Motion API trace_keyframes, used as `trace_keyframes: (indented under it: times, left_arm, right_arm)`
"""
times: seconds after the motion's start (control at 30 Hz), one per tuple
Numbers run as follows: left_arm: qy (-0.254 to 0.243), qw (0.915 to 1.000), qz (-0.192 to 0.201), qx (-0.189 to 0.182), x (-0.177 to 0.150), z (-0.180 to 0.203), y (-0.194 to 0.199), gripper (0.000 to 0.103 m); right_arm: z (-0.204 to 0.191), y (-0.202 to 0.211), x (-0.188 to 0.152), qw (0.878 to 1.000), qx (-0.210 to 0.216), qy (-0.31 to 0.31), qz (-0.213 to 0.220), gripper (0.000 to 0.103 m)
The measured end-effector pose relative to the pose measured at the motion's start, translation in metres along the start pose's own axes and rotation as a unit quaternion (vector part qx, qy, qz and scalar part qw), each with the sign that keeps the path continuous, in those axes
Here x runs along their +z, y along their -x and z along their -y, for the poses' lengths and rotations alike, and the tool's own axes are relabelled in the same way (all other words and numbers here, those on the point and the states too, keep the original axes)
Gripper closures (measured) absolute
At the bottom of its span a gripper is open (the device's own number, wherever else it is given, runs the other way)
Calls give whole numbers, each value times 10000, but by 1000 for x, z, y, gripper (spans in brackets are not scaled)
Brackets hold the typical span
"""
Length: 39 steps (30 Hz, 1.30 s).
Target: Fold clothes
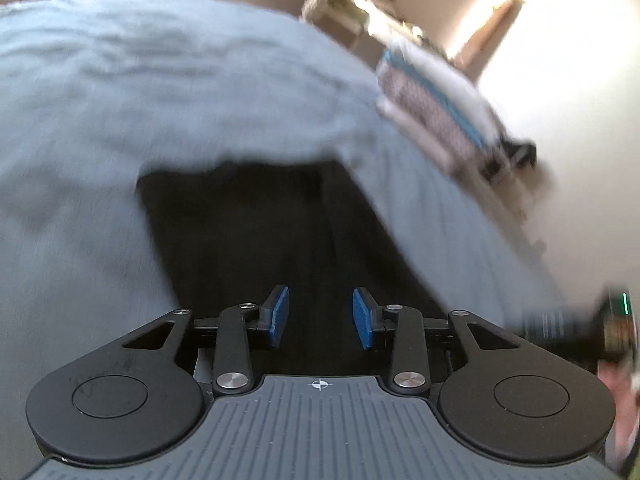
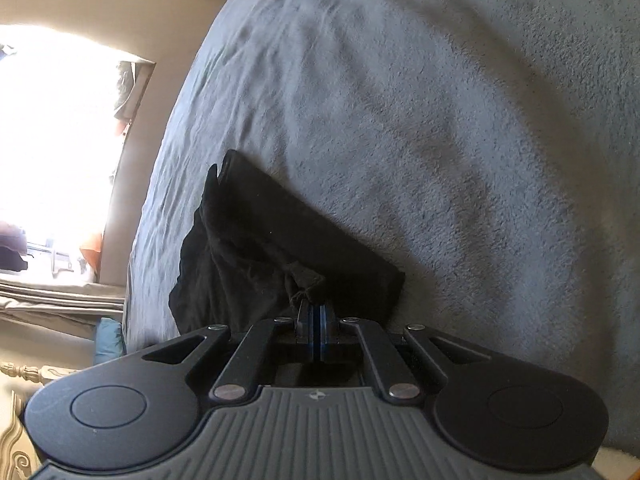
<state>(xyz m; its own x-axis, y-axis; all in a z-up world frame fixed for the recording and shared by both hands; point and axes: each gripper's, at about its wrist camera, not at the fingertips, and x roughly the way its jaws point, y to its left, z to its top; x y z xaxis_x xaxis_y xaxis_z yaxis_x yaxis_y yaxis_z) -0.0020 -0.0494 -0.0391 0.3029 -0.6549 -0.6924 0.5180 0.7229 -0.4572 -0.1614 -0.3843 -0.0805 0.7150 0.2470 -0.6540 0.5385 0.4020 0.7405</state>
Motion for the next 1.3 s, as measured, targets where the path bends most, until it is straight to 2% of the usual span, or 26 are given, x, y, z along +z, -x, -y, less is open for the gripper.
trace_keyframes:
  times: [0.17, 0.3, 0.43, 0.57, 0.7, 1.0, 1.1, 1.2, 1.3]
  left_arm:
    - [89, 9994, -291, 181, -59, 0, 12, 68]
    - [393, 9982, -407, 190, -81, -5, 12, 68]
    - [525, 9978, -381, 142, -82, -6, 12, 68]
    - [643, 9967, -499, -54, -76, -8, 3, 68]
    - [692, 9957, -608, -128, -74, -10, -6, 69]
    - [852, 9939, -632, -304, -74, -17, -8, 69]
    - [846, 9938, -642, -342, -73, -17, -9, 69]
    - [826, 9939, -642, -344, -74, -18, -8, 70]
    - [818, 9941, -627, -340, -76, -19, -6, 70]
  right_arm:
    - [-11, 5, 0, 9995, 12, 297, 131, 102]
    - [-6, 5, 0, 9994, -132, 312, 98, 102]
    - [-12, 11, -2, 9984, -131, 495, 243, 102]
    - [-19, 13, -1, 9940, -468, 915, 368, 102]
    - [-2, 8, 8, 9981, -472, 381, 53, 100]
    - [38, 29, 26, 9962, -138, -833, 218, 98]
    - [38, 31, 28, 9968, -65, -786, 142, 98]
    - [28, 24, 29, 9987, -37, -496, -123, 90]
    - [18, 17, 28, 9990, -57, -308, -308, 87]
